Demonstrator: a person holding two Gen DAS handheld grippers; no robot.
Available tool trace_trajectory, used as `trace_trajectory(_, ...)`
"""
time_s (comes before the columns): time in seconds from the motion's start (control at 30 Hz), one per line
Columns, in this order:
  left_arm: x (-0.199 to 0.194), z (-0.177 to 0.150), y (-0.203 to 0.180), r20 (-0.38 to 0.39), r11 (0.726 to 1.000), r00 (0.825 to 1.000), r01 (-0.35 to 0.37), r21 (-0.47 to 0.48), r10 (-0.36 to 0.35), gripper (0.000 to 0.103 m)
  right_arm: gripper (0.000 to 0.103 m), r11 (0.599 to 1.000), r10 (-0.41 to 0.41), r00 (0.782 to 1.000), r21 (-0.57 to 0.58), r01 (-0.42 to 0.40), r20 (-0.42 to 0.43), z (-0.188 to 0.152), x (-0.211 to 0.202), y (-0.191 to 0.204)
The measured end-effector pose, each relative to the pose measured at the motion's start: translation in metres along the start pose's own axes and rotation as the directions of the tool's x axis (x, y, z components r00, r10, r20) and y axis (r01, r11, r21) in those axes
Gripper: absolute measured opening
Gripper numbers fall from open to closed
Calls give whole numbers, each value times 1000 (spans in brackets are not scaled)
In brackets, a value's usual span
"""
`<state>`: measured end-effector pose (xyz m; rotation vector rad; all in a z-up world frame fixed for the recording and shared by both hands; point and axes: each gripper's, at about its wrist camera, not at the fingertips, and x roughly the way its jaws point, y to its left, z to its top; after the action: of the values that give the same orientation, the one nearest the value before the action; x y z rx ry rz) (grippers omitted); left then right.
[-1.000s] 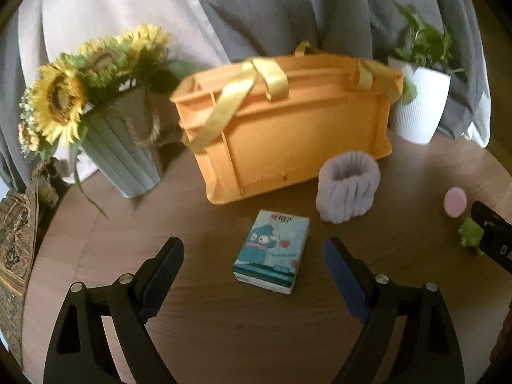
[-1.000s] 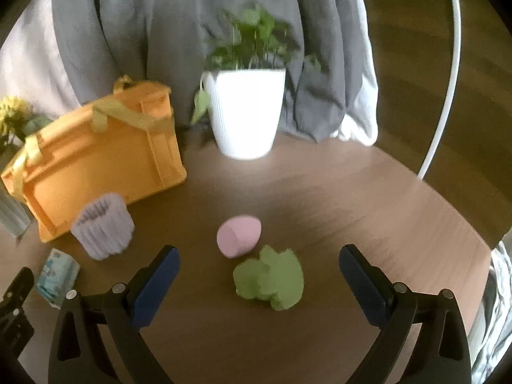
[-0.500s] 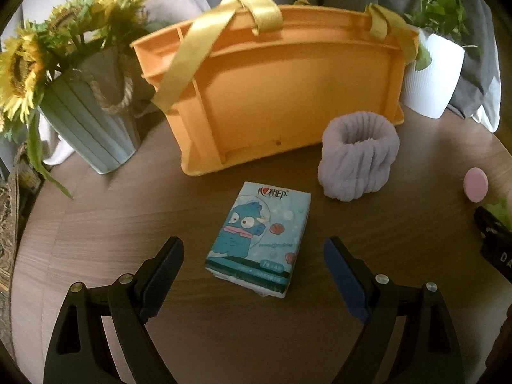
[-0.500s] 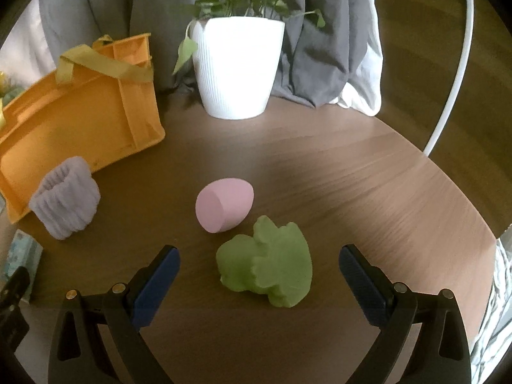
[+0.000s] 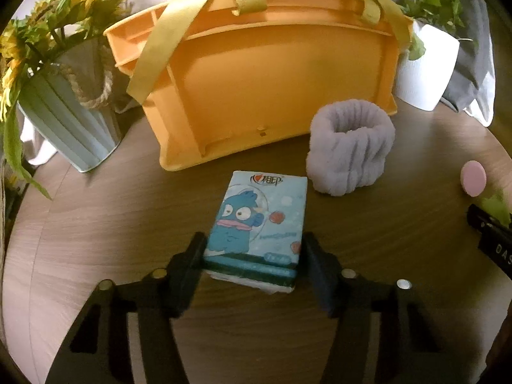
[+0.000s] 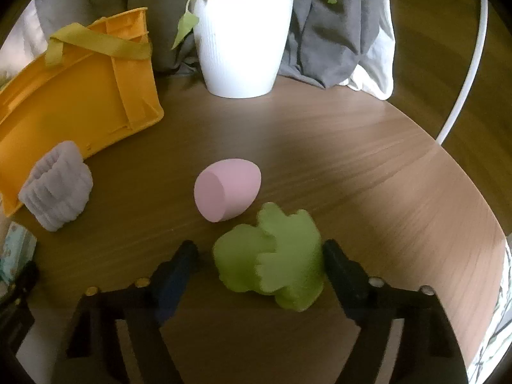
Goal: Organize soft objects
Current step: 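Grasp the blue tissue pack with the left tool while the right tool grasps the green plush, then carry tissue pack and green plush over the orange crate and release both inside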
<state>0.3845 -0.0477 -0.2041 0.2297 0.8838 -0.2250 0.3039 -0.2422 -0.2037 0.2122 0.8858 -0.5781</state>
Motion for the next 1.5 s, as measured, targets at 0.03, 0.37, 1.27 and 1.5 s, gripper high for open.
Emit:
trace_trajectory(0.03,0,0,-1,2,1000,1000,3,0,-3,58,65,1000,1,1000,-2,-1,1,0,0,0)
trace_trajectory(0.37,-15,0,0,21,999,999,40,-25,-39,57,65,998,64,998,-17,-64,5,-2,-10,1)
trace_trajectory(1.27,-116,10,13,232,993,972,46,-106,-20,55,65,964,255,946,-130,-232,203,15,-94,4)
trace_trajectory(1.5,-146,19,19,311,991,950,35,-126,6,55,65,939,334,914,-162,-302,230,29,-113,9)
